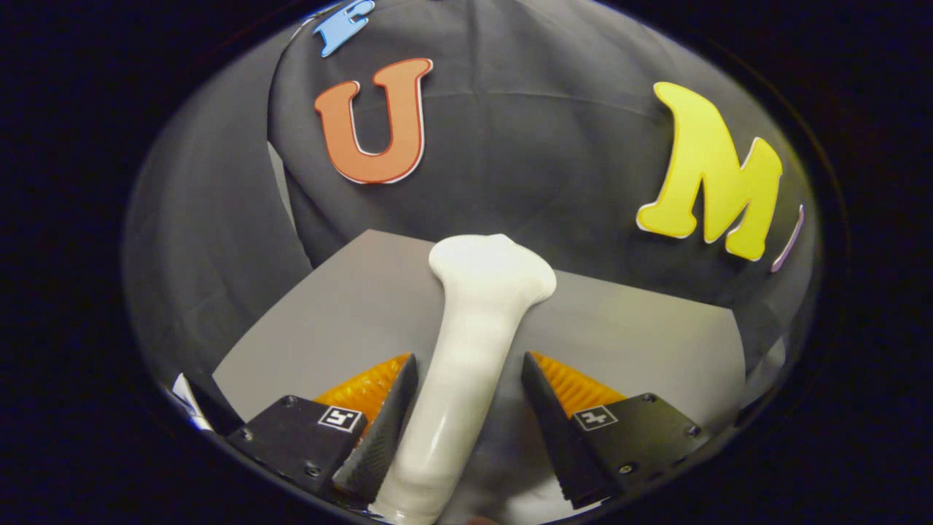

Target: Iron the clothes twice with a garment steamer, once on the left side and once on the right side.

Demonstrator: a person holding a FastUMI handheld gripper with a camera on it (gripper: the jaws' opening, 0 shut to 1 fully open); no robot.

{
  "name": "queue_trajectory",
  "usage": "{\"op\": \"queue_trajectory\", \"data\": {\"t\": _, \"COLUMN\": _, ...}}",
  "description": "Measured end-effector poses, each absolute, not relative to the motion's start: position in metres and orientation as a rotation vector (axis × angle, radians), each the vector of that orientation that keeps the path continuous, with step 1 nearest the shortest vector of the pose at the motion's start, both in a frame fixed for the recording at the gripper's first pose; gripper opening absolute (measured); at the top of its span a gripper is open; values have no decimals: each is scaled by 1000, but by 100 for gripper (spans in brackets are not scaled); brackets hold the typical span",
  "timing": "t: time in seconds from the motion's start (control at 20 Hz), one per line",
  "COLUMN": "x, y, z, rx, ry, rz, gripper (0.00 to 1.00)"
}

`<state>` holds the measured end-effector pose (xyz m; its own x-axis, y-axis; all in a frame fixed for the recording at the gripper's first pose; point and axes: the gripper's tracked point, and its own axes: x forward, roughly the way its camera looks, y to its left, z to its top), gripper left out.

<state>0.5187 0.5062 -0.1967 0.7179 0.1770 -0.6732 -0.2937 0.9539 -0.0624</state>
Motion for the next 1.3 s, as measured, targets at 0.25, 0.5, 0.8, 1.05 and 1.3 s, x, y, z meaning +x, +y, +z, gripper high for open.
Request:
{"op": "queue_trajectory", "data": {"t": 0.25, "x": 519, "y": 507, "z": -196, "rx": -159, "ry": 737, "rz": 272, "gripper": 61}}
{"op": "queue_trajectory", "data": {"t": 0.5, "x": 514, "y": 507, "z": -185, "rx": -76, "ry": 740, "rz": 262, "gripper": 47}}
{"op": "queue_trajectory", "data": {"t": 0.8, "x": 475, "y": 525, "z": -133, "rx": -82, "ry": 576, "rz": 353, "gripper": 36}}
{"op": "queue_trajectory", "data": {"t": 1.05, "x": 420, "y": 512, "z": -71, "rx": -62, "ry": 448, "rz": 418, "gripper": 36}}
{"op": "queue_trajectory", "data": {"t": 1.3, "x": 354, "y": 461, "z": 15, "rx": -33, "ry": 260, "rz": 429, "gripper": 36}}
